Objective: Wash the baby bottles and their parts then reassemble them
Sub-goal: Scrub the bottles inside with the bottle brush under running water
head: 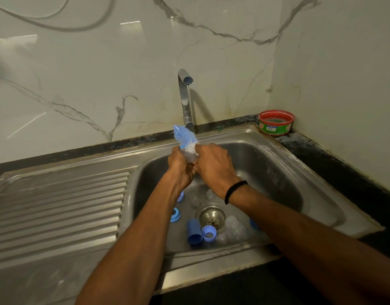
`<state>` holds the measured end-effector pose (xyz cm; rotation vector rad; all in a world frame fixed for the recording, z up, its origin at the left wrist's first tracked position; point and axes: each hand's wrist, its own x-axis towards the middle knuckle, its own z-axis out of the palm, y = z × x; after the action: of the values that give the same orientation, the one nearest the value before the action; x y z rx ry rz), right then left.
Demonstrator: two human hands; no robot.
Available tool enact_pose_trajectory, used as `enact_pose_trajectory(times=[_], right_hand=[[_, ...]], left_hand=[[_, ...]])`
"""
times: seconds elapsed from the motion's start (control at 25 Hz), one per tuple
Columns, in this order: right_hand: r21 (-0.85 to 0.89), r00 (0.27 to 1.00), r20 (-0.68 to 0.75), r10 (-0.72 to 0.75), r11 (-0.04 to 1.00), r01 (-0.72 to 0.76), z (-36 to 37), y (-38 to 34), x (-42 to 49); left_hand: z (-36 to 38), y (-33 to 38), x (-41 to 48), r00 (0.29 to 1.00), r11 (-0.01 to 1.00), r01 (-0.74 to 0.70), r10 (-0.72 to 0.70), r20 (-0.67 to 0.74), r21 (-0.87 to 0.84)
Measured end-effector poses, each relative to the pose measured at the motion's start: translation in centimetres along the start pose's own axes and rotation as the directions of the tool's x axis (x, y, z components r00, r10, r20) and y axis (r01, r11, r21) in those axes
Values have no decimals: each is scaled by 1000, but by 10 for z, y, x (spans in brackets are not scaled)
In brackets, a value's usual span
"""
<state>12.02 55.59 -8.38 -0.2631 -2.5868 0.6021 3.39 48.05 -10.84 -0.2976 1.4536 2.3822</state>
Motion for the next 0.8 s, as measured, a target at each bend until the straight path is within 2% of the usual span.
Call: enact_pose_trajectory(times=[0.2, 0.32, 0.44, 0.52, 0.6, 0.72, 0.8], right_hand=[[28, 1000, -10, -23, 999, 23, -2, 5, 7], [57, 1000, 14, -5, 998, 4, -3, 10, 11], [60, 999, 11, -33, 998, 33, -5, 12, 11], [39, 998, 9, -54, 998, 54, -5, 15, 10], [48, 996, 35, -84, 995, 82, -3, 11, 5], [21, 995, 31, -92, 996, 91, -5, 5, 7], [-13, 995, 26, -96, 995, 97, -5, 0, 4]], left_hand=[[1, 3, 3, 997, 999, 14, -11, 80, -33], [-5, 2, 6, 980, 1000, 18, -22, 198, 19], [-11, 4, 7, 942, 995, -38, 3, 336, 97], [-15, 3, 11, 951, 995, -50, 22, 310, 84], [-17, 4, 14, 975, 999, -37, 36, 219, 1], [-15, 5, 19, 978, 996, -13, 32, 207, -93], [-13, 5, 19, 986, 996, -10, 24, 164, -85]])
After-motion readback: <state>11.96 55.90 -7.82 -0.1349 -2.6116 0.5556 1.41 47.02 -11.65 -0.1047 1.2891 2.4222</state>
